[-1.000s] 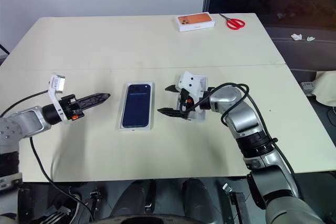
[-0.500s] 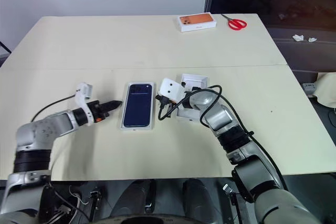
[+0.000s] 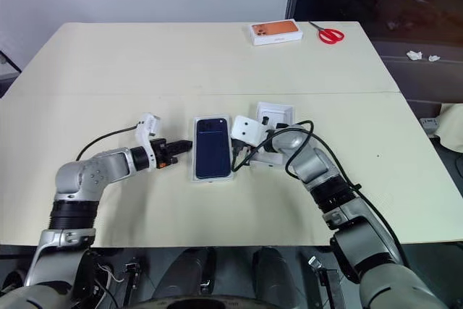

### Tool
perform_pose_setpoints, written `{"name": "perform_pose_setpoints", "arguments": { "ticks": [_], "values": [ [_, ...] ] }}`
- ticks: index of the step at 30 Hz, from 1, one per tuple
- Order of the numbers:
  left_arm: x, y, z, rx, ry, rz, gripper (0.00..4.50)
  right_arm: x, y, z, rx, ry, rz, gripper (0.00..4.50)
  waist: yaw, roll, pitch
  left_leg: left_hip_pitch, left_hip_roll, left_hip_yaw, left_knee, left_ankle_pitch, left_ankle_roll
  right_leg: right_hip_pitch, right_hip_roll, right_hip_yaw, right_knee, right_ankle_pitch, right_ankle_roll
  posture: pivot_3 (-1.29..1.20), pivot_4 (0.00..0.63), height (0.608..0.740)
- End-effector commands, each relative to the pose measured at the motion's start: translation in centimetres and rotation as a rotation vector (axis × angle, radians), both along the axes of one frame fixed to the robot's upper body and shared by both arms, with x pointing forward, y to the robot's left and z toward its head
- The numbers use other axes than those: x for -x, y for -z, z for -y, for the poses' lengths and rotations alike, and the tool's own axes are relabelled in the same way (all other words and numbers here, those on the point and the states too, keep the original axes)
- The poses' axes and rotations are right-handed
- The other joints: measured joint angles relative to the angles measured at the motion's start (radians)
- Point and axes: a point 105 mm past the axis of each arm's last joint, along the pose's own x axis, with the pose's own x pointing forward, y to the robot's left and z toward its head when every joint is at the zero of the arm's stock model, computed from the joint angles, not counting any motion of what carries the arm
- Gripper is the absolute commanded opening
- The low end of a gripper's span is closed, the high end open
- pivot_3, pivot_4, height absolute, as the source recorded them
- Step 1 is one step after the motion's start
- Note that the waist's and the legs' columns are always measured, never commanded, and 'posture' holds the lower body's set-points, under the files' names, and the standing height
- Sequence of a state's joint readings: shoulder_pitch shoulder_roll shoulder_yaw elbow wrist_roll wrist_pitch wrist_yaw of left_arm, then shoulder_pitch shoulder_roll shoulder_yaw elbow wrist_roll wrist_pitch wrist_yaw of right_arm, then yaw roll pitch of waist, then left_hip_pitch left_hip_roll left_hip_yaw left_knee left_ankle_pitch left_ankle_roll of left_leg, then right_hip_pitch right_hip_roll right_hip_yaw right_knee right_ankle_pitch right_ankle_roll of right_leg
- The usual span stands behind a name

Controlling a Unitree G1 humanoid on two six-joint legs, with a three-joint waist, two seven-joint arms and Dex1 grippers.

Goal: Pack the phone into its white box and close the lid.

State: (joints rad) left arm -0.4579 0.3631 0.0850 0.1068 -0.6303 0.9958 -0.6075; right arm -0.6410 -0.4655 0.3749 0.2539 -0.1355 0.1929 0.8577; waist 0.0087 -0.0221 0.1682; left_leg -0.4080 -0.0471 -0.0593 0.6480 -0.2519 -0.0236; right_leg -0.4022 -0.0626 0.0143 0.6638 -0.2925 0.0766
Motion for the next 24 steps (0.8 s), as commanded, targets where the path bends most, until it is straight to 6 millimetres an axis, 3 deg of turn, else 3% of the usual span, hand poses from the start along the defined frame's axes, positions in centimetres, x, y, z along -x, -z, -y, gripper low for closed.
{"name": "perform_pose_setpoints", "arguments": {
  "ticks": [1,6,14,24],
  "values": [
    [0.3,-0.2,4.2,0.026,0.135,0.004,0.00,0.5,0.6,1.4,0.019,0.003,-0.016,0.03,0.010,0.000,0.000,0.000,0.000,-0.001,0.000,0.000,0.000,0.001,0.000,-0.001,-0.001,0.000,0.000,0.00,0.150,0.740],
    [-0.5,-0.2,7.0,0.037,0.189,0.020,0.00,1.3,1.1,5.0,0.055,0.065,-0.052,0.03,0.024,0.001,0.000,0.001,-0.005,-0.003,0.001,0.000,0.000,0.004,-0.002,-0.001,-0.001,0.000,0.000,0.00,0.150,0.740],
    [-0.8,-0.3,8.6,0.056,0.240,0.020,0.00,1.3,0.7,7.8,0.084,0.133,-0.043,0.03,0.031,0.001,0.000,0.001,-0.006,-0.002,0.003,0.000,0.001,0.006,-0.002,-0.001,-0.003,0.000,0.001,0.00,0.150,0.740],
    [-1.3,-0.3,6.6,0.029,0.206,0.042,0.00,1.5,0.1,7.2,0.018,0.133,-0.098,0.03,0.025,0.001,0.000,0.001,-0.006,-0.002,0.003,0.000,0.001,0.005,-0.002,-0.001,-0.003,0.000,0.001,0.00,0.150,0.740]
  ]
}}
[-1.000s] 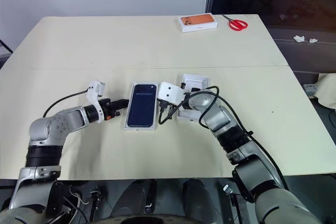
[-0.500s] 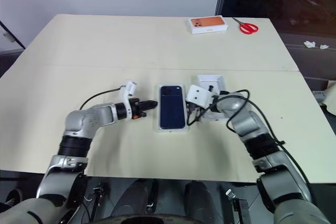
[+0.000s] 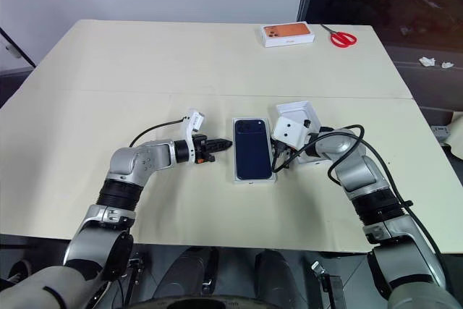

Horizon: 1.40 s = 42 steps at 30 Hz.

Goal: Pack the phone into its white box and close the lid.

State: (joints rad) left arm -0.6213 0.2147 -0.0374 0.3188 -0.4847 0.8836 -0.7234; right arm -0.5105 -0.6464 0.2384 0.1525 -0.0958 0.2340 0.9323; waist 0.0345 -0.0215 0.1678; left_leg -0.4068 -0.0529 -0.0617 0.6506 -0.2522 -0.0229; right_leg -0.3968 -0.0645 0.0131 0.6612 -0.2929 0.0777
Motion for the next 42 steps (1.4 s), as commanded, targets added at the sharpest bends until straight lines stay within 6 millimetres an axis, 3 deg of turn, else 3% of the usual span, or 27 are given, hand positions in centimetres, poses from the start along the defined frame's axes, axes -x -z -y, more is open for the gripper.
{"name": "perform_pose_setpoints", "arguments": {
  "ticks": [1,4,10,11,14,18,22,27,31,37,42],
  "values": [
    [0.2,-0.5,-0.1,0.015,0.018,0.012,0.25,0.2,-0.1,-0.1,-0.068,0.018,-0.070,0.27,-0.001,0.000,0.000,0.000,0.000,0.000,0.000,0.000,0.000,0.000,0.000,0.000,0.000,0.000,0.000,0.00,0.150,0.740],
    [0.0,-0.5,-1.0,-0.004,-0.006,0.038,1.22,-0.3,-1.1,0.2,-0.060,0.020,-0.041,1.25,-0.009,0.000,0.000,0.000,0.000,0.000,0.000,0.000,0.000,0.000,0.000,0.000,0.000,0.000,0.000,0.00,0.150,0.740],
    [0.3,-2.3,-4.3,-0.027,-0.036,0.104,4.23,-0.5,-4.3,1.1,-0.003,-0.013,0.028,4.33,-0.038,0.001,0.000,0.000,0.002,0.000,-0.001,0.000,0.000,-0.002,0.000,0.000,0.001,0.000,0.000,0.00,0.150,0.740],
    [0.4,-2.6,-5.1,-0.040,-0.038,0.133,4.48,-0.1,-4.6,0.9,0.004,-0.037,0.028,4.50,-0.045,0.001,0.000,0.000,0.003,0.000,-0.002,0.000,0.000,-0.002,0.001,0.000,0.002,0.000,0.000,0.00,0.150,0.740],
    [0.6,-3.3,-7.1,-0.070,-0.054,0.183,4.48,1.0,-5.5,0.3,-0.014,-0.066,0.008,4.50,-0.057,0.002,0.001,0.000,0.006,0.002,-0.003,0.000,0.000,-0.004,0.003,0.001,0.002,0.000,0.000,0.00,0.150,0.740],
    [1.2,-4.9,-9.0,-0.077,-0.046,0.309,4.48,-0.3,-6.0,1.6,-0.046,0.093,0.022,4.50,-0.047,0.002,0.001,0.000,0.009,0.002,-0.003,-0.001,0.001,-0.005,0.004,0.001,0.002,0.000,0.000,0.00,0.150,0.740],
    [2.5,-6.4,-10.5,-0.070,-0.010,0.460,4.48,-0.8,-4.8,1.9,-0.197,0.290,-0.079,4.50,-0.044,0.002,0.001,-0.002,0.008,0.002,-0.003,0.000,0.000,-0.006,0.003,0.001,0.002,0.000,0.000,0.00,0.150,0.740],
    [4.6,-7.2,-12.5,-0.060,0.026,0.559,4.48,-1.2,-4.0,2.6,-0.211,0.413,-0.094,4.50,-0.045,0.003,0.002,-0.003,0.008,0.003,-0.004,-0.001,0.001,-0.008,0.002,0.002,0.001,0.000,-0.001,0.00,0.150,0.740],
    [6.8,-7.2,-14.2,-0.068,0.087,0.542,4.50,-0.2,-3.1,2.0,-0.257,0.430,-0.192,3.23,-0.049,0.004,0.002,-0.003,0.009,0.003,-0.005,-0.001,0.001,-0.009,0.002,0.002,0.002,0.000,-0.001,0.00,0.150,0.740],
    [6.8,-7.2,-15.0,-0.088,0.041,0.542,4.50,-0.4,-2.6,1.7,-0.281,0.454,-0.221,0.14,-0.046,0.005,0.003,-0.003,0.009,0.003,-0.005,-0.001,0.002,-0.008,0.002,0.002,0.002,0.000,-0.001,0.00,0.150,0.740],
    [6.7,-7.4,-14.6,-0.079,0.031,0.552,4.50,-0.7,-3.1,1.4,-0.358,0.481,-0.252,0.06,-0.051,0.005,0.003,-0.003,0.009,0.003,-0.005,-0.002,0.002,-0.009,0.002,0.002,0.002,0.000,-0.001,0.00,0.150,0.740]
  ]
}}
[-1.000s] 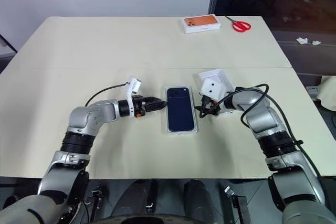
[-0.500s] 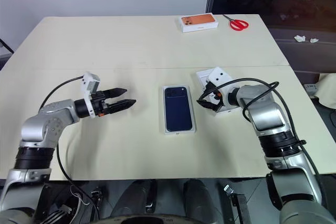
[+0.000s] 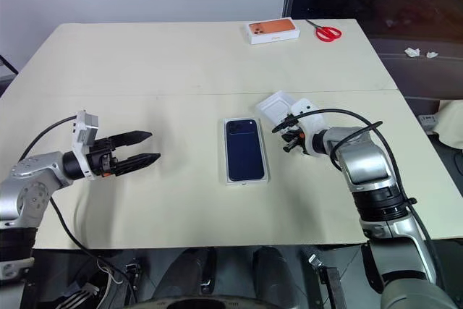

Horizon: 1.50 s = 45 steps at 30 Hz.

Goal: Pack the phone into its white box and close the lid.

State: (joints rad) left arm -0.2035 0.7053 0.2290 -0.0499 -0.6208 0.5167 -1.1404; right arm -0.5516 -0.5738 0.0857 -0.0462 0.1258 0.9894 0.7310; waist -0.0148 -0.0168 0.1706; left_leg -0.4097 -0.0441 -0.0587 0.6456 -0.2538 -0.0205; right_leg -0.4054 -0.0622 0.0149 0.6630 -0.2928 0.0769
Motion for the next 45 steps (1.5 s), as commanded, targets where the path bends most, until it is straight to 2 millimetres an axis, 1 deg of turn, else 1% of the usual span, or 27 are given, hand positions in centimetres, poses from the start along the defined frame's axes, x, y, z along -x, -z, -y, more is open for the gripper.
{"name": "perform_pose_setpoints", "arguments": {
  "ticks": [1,4,7,8,9,10,11,13,15,17,20,23,26,27,33,36,38,41,43,45],
  "values": [
    [0.0,-1.5,-0.1,0.012,-0.010,0.063,4.50,-0.9,-3.0,-0.7,-0.149,0.037,0.041,0.06,-0.002,0.000,0.000,0.000,0.000,0.000,0.000,0.000,0.000,0.000,0.000,0.000,0.000,0.000,0.000,0.00,0.150,0.740],
    [-0.1,-1.7,-0.3,0.014,-0.018,0.066,4.50,-1.6,-7.4,-2.6,-0.405,0.040,0.054,0.06,-0.009,0.003,0.002,0.000,0.000,0.000,0.000,0.000,0.000,-0.001,0.001,0.001,0.001,0.000,0.000,0.00,0.150,0.740],
    [-0.3,-1.9,-0.4,0.015,-0.024,0.069,4.50,-1.7,-9.7,-3.7,-0.531,0.031,0.053,0.06,-0.003,0.003,0.002,0.000,0.001,0.000,-0.001,0.000,0.000,-0.002,0.001,0.001,0.002,0.000,0.000,0.00,0.150,0.740],
    [-0.4,-2.0,-0.4,0.017,-0.026,0.071,4.50,-1.5,-10.7,-4.3,-0.598,0.013,0.043,0.06,0.001,0.003,0.002,0.000,0.001,0.000,-0.001,0.000,0.000,-0.002,0.001,0.001,0.001,0.000,0.000,0.00,0.150,0.740],
    [-0.5,-2.1,-0.4,0.023,-0.027,0.067,4.50,-1.3,-11.5,-5.2,-0.705,-0.008,-0.004,0.06,0.003,0.003,0.002,0.000,0.001,0.000,-0.002,0.000,0.000,-0.002,0.001,0.001,0.001,0.000,0.000,0.00,0.150,0.740],
    [-0.6,-2.1,-0.4,0.028,-0.027,0.064,4.50,-1.1,-11.9,-5.9,-0.776,-0.025,-0.043,0.06,0.002,0.003,0.002,0.000,0.001,0.001,-0.001,0.000,0.000,-0.002,0.001,0.001,0.001,0.000,0.000,0.00,0.150,0.740],
    [-0.7,-2.2,-0.3,0.035,-0.025,0.061,4.50,-0.5,-11.9,-7.2,-0.864,-0.064,-0.122,0.06,0.001,0.003,0.002,0.000,0.001,0.001,-0.001,0.000,0.000,-0.002,0.001,0.001,0.001,0.000,0.000,0.00,0.150,0.740],
    [-0.9,-2.3,-0.2,0.040,-0.024,0.059,4.50,0.4,-12.0,-9.2,-0.997,-0.134,-0.223,0.06,0.000,0.003,0.002,0.000,0.001,0.001,-0.001,0.000,0.000,-0.002,0.001,0.001,0.001,0.000,0.000,0.00,0.150,0.740],
    [-1.0,-2.4,-0.2,0.042,-0.025,0.058,4.50,1.1,-11.9,-11.3,-1.104,-0.192,-0.282,0.06,-0.002,0.004,0.002,0.000,0.001,0.001,-0.001,0.000,0.000,-0.002,0.001,0.001,0.002,0.000,0.000,0.00,0.150,0.740],
    [-1.1,-2.4,-0.2,0.038,-0.026,0.058,4.50,1.6,-11.7,-12.3,-1.161,-0.212,-0.320,0.06,-0.005,0.004,0.002,-0.001,0.001,0.001,-0.002,0.000,0.000,-0.003,0.001,0.001,0.002,0.000,0.000,0.00,0.150,0.740],
    [-1.0,-2.3,-0.1,0.041,-0.027,0.052,4.50,3.4,-10.4,-14.1,-1.233,-0.281,-0.412,0.06,-0.004,0.004,0.002,-0.001,0.001,0.001,-0.002,0.000,0.000,-0.003,0.001,0.001,0.002,0.000,0.000,0.00,0.150,0.740],
    [-1.0,-2.3,-0.1,0.043,-0.029,0.052,4.50,3.9,-9.8,-14.5,-1.263,-0.285,-0.463,0.06,-0.006,0.005,0.002,-0.002,0.000,0.002,-0.001,0.000,0.000,-0.004,0.000,0.002,0.003,0.001,-0.001,0.00,0.150,0.740],
    [-0.9,-2.2,0.0,0.042,-0.032,0.052,4.50,5.5,-7.3,-16.0,-1.256,-0.293,-0.583,0.06,-0.008,0.004,0.001,-0.001,0.000,0.001,-0.001,0.000,0.000,-0.004,0.001,0.002,0.003,0.001,-0.001,0.00,0.150,0.740],
    [-0.8,-2.2,0.0,0.044,-0.032,0.051,4.50,5.8,-6.8,-16.3,-1.258,-0.292,-0.611,0.06,-0.009,0.004,0.001,-0.001,0.000,0.001,-0.002,0.000,0.000,-0.004,0.001,0.001,0.002,0.001,-0.001,0.00,0.150,0.740],
    [-0.5,-2.1,0.1,0.052,-0.036,0.046,4.50,6.9,-5.7,-17.0,-1.286,-0.256,-0.680,0.06,-0.021,0.004,0.002,0.000,0.001,0.002,-0.002,0.000,0.000,-0.003,0.001,0.002,0.003,0.001,-0.001,0.00,0.150,0.740],
    [-0.5,-1.8,0.6,0.066,-0.033,0.035,4.50,6.9,-5.4,-16.9,-1.316,-0.205,-0.709,0.06,-0.028,0.004,0.002,0.000,0.001,0.002,-0.002,0.000,0.000,-0.003,0.002,0.002,0.003,0.001,-0.001,0.00,0.150,0.740],
    [-0.6,-1.6,0.8,0.063,-0.036,0.036,4.50,7.0,-5.5,-16.8,-1.323,-0.179,-0.720,0.06,-0.030,0.004,0.002,0.000,0.001,0.002,-0.002,0.000,0.000,-0.003,0.002,0.002,0.002,0.001,0.000,0.00,0.150,0.740],
    [-0.8,-1.6,0.9,0.063,-0.039,0.041,4.50,6.8,-7.6,-17.1,-1.354,-0.184,-0.700,0.06,-0.034,0.005,0.002,0.000,0.002,0.002,-0.002,0.000,0.000,-0.003,0.002,0.002,0.003,0.000,0.000,0.00,0.150,0.740],
    [-1.0,-1.6,1.0,0.069,-0.041,0.042,4.50,6.2,-8.5,-17.3,-1.383,-0.153,-0.704,0.06,-0.033,0.005,0.002,0.000,0.002,0.002,-0.002,0.000,0.000,-0.003,0.003,0.002,0.003,0.000,0.000,0.00,0.150,0.740],
    [-1.1,-1.6,1.1,0.073,-0.040,0.043,4.50,6.0,-8.9,-17.5,-1.388,-0.137,-0.712,0.06,-0.032,0.004,0.002,0.000,0.002,0.002,-0.002,0.000,0.000,-0.003,0.003,0.002,0.003,0.000,0.000,0.00,0.150,0.740]
  ]
}}
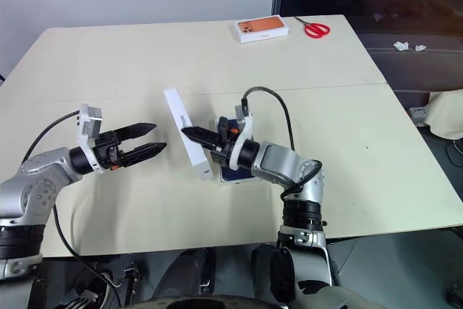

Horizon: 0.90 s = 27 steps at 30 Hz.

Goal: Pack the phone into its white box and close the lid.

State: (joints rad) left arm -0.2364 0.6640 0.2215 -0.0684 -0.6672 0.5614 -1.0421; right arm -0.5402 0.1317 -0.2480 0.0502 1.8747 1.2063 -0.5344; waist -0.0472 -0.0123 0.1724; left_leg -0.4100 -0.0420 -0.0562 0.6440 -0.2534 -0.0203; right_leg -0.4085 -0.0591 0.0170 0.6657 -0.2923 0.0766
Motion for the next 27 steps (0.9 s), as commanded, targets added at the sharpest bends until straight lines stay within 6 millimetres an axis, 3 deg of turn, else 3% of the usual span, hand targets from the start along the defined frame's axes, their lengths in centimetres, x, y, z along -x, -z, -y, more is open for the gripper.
{"name": "perform_pose_setpoints", "arguments": {
  "ticks": [1,4,7,14,20,27],
  "values": [
    [-0.2,-1.0,0.2,0.006,0.006,0.046,4.50,0.2,-2.4,-0.3,-0.049,0.003,0.028,0.06,0.001,0.000,0.000,0.000,0.000,0.000,0.000,0.000,0.000,0.000,0.000,0.000,0.000,0.000,0.000,0.00,0.150,0.740],
    [-0.1,-0.8,0.4,0.013,0.017,0.032,4.50,0.1,-0.9,0.2,-0.021,0.030,-0.015,0.06,0.004,0.000,0.000,0.000,0.000,0.000,0.000,0.000,0.000,0.001,0.000,0.000,-0.001,0.000,0.000,0.00,0.150,0.740],
    [0.1,-0.7,0.6,0.031,0.023,0.016,3.73,0.5,-0.1,0.5,-0.009,0.042,-0.029,0.00,0.003,0.000,0.000,0.000,0.000,0.000,0.001,-0.001,0.001,0.001,0.000,0.000,-0.001,0.000,0.000,0.00,0.150,0.740],
    [0.1,-0.3,1.0,0.034,0.019,0.016,0.18,0.5,0.1,0.8,-0.039,0.074,-0.048,0.00,0.002,0.000,0.000,0.000,0.002,0.000,0.001,-0.001,0.001,0.001,0.002,0.000,-0.001,0.000,0.000,0.00,0.150,0.740],
    [-0.1,0.9,2.3,0.046,0.038,-0.005,0.04,0.5,0.4,1.2,0.001,0.075,-0.010,0.00,0.006,0.000,0.000,0.000,0.002,0.000,0.001,-0.001,0.001,0.001,0.001,0.000,-0.001,0.000,0.000,0.00,0.150,0.740],
    [-0.9,2.2,5.5,0.098,0.080,-0.001,0.04,0.7,1.3,1.5,0.036,0.077,-0.021,0.00,0.005,0.000,0.000,0.000,0.002,0.000,0.001,-0.001,0.001,0.001,0.002,0.000,-0.001,0.000,0.000,0.00,0.150,0.740]
  ]
}}
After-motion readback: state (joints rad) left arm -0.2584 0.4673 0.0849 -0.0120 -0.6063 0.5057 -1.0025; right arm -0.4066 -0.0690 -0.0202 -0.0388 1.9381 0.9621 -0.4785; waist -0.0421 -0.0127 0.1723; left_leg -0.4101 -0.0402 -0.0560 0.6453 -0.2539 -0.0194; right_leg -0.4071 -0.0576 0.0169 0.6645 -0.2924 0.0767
